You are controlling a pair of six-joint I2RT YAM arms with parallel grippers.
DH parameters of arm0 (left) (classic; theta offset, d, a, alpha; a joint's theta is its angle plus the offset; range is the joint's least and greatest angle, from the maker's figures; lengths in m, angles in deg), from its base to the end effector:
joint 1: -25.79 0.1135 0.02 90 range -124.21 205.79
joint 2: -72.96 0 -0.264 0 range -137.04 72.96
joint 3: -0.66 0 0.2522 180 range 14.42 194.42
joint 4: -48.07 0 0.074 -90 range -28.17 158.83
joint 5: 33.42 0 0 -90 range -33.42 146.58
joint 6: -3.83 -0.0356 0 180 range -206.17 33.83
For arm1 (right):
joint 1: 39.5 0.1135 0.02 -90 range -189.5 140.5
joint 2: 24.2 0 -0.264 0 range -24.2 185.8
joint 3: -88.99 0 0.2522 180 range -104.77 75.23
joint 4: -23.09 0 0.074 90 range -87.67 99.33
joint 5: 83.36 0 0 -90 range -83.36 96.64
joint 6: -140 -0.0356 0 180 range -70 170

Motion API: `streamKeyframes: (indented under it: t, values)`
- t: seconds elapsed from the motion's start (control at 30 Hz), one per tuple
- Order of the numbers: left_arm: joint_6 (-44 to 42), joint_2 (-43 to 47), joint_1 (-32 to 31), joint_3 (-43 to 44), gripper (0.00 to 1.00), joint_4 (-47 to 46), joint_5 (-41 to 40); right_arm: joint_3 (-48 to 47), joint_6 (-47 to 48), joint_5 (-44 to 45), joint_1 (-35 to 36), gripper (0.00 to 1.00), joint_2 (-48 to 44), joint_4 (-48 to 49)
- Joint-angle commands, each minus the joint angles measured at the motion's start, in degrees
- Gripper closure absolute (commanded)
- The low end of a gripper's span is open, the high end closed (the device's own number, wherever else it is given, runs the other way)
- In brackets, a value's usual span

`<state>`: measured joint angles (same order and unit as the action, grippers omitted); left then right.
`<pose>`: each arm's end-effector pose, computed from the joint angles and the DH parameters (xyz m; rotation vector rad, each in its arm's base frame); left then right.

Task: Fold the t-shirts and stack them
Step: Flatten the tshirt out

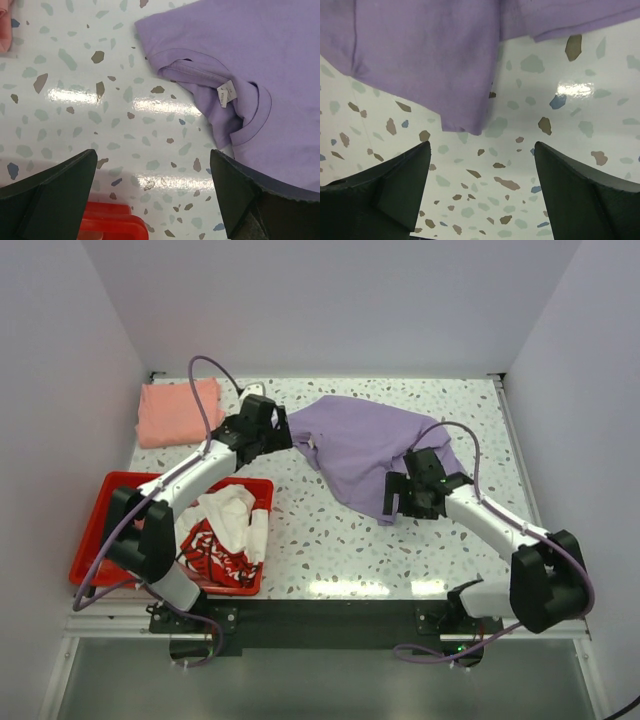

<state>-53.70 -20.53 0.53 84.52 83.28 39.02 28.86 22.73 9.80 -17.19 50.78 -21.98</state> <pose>0.3313 -0.1444 0.2587 -0.2931 2.2942 -0.1512 0.2323 0.0932 0.2091 0.1334 2.6297 0.2307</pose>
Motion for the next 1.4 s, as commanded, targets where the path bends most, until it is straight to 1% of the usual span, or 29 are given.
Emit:
streamKeyframes:
  t: [0.0,0.03,0.07,0.1,0.23,0.27,0.33,0.37,0.43,0.47,0.57,0.63,0.67,0.77,0.8,0.87,1.03,1.2,1.37]
  values:
    - [2.0,2.5,0.1,-1.5,0.0,-3.3,-1.5,1.2,-2.9,-0.7,1.4,0.14,1.2,4.0]
    - [2.1,2.8,0.1,-1.6,0.0,-2.9,-1.4,1.5,-3.0,-0.6,2.2,0.15,2.4,4.4]
    - [2.2,2.8,0.1,-1.9,0.0,-2.5,-1.5,1.5,-3.2,-0.6,2.6,0.2,3.5,5.5]
    - [2.3,3.0,0.1,-1.9,0.0,-2.5,-1.5,1.5,-3.2,-0.7,2.7,0.22,3.5,6.0]
    - [2.6,3.2,0.1,-2.3,0.0,-2.7,-1.5,1.0,-3.4,-0.1,4.0,0.28,7.2,8.0]
    - [2.5,3.1,0.1,-2.3,0.0,-2.7,-1.4,0.8,-3.4,-0.3,4.1,0.35,8.8,8.1]
    - [2.4,3.0,0.1,-2.0,0.0,-3.1,-1.5,0.3,-3.5,-0.6,4.4,0.43,9.8,8.3]
    - [2.4,2.5,0.2,-1.9,0.0,-3.1,-1.7,0.3,-3.7,-0.5,4.7,0.53,10.1,8.5]
    - [2.2,1.5,0.3,-1.2,0.0,-3.0,-1.9,0.9,-3.8,-0.1,4.8,0.63,9.8,8.9]
    - [2.2,0.9,0.5,-0.8,0.0,-2.8,-1.6,1.2,-3.8,0.3,4.9,0.74,9.4,9.1]
    - [2.6,-0.9,0.7,0.6,0.0,-2.4,-0.7,1.9,-3.6,1.1,4.8,0.85,8.7,9.0]
    - [3.0,-1.9,0.8,1.2,0.0,-2.4,0.2,2.2,-3.5,1.3,4.9,0.9,8.1,8.9]
    - [3.2,-2.0,0.7,1.2,0.0,-2.4,1.0,2.3,-3.5,1.3,4.9,0.95,7.9,8.9]
    - [3.5,-1.3,0.6,0.2,0.0,-4.2,4.9,2.1,-3.0,-2.2,4.9,1.0,7.3,9.5]
    - [3.4,-1.0,0.6,-0.4,0.0,-5.3,7.9,2.2,-2.8,-3.2,4.9,1.0,7.2,10.3]
    - [3.0,0.3,0.2,-2.3,0.0,-7.5,10.5,2.2,-3.0,-10.2,5.9,1.0,7.7,12.3]
    - [3.4,4.1,-0.2,-4.0,0.0,-7.1,9.6,-0.4,-4.4,-13.9,13.7,1.0,10.9,13.6]
    - [3.7,7.3,-0.6,-6.2,0.0,-7.3,9.7,-1.5,-8.4,-19.9,17.6,1.0,13.6,20.9]
    - [4.0,8.6,-1.7,-7.4,0.0,-6.8,9.5,-5.8,-10.9,-21.7,21.3,1.0,19.1,24.6]
